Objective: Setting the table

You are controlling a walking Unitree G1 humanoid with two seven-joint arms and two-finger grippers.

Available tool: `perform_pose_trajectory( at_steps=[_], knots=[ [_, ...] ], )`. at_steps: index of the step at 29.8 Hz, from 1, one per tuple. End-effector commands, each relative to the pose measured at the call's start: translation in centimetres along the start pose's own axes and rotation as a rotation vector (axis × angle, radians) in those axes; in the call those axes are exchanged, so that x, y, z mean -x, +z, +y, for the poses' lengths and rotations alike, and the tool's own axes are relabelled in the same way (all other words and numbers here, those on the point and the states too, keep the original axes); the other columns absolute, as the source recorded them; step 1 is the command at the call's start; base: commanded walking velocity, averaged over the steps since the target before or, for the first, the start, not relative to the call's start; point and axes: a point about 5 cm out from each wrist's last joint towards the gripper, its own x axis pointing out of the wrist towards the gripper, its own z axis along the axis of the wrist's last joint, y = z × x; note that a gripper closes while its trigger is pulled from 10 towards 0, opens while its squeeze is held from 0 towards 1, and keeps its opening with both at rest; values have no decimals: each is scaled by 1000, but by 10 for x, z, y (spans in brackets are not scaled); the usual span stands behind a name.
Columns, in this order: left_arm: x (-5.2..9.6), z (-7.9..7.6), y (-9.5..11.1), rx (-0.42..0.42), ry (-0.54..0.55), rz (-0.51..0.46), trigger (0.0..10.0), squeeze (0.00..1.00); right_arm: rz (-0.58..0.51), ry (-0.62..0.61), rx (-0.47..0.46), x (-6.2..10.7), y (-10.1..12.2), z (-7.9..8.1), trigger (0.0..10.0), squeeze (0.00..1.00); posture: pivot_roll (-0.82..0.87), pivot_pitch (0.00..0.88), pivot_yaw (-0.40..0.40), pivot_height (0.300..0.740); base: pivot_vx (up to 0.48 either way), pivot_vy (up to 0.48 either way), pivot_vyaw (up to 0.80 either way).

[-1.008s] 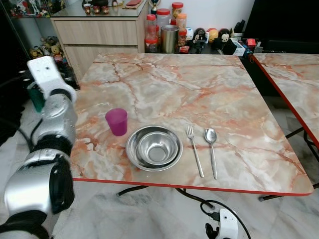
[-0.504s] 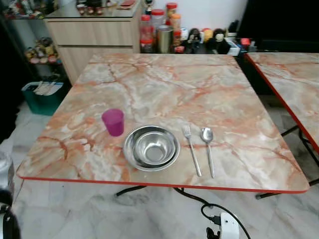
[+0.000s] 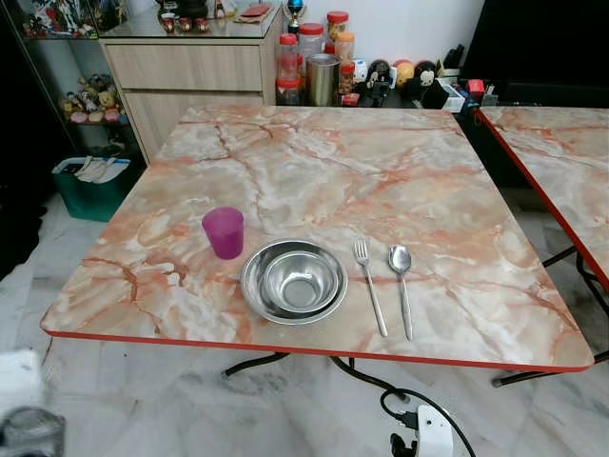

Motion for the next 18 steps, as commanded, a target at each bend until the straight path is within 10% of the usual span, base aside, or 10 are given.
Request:
perform_pose_trajectory(
  at_steps=[1, 6, 18],
  knots=[
    [4, -10, -10, -32, -89, 37, 10000, 0, -6, -1, 4, 0, 2, 0, 10000, 0, -39, 0, 10, 740, 0, 0, 0],
    [24, -57, -28, -141, -416, 83, 10000, 0, -7, -2, 8, -1, 3, -1, 10000, 0, -38, 0, 9, 740, 0, 0, 0],
    [47, -96, -37, -216, -627, 112, 10000, 0, -3, -10, -5, 0, 2, -1, 10000, 0, -31, 0, 3, 740, 0, 0, 0]
  ],
)
